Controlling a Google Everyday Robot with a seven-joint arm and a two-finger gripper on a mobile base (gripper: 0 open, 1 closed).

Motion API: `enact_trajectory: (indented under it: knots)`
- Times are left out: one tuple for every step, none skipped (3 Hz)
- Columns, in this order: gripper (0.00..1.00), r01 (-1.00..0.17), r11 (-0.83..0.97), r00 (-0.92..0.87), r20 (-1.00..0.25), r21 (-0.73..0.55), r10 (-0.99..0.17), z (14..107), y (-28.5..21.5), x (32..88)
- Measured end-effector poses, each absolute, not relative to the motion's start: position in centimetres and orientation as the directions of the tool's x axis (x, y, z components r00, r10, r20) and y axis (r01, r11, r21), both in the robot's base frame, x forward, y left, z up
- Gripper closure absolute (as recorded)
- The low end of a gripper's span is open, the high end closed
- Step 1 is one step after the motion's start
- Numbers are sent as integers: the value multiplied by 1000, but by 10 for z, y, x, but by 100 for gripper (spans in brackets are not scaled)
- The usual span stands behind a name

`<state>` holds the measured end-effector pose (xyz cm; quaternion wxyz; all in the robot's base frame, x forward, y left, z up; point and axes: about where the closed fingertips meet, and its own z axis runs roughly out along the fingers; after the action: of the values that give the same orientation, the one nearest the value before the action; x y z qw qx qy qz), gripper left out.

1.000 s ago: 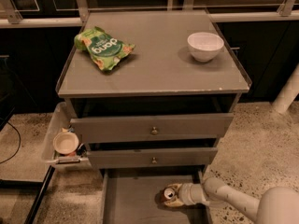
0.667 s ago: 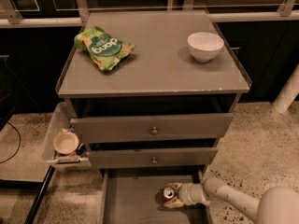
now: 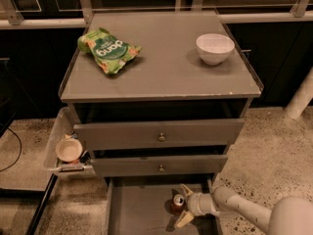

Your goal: Place coke can into bottom drawer

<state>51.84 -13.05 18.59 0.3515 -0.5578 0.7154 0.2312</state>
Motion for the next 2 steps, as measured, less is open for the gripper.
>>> enact_trajectory:
  knots:
    - [0, -961, 275, -146, -769, -39, -622, 194, -150, 511]
    - [0, -966, 251, -116, -774, -57, -623, 225, -174, 503]
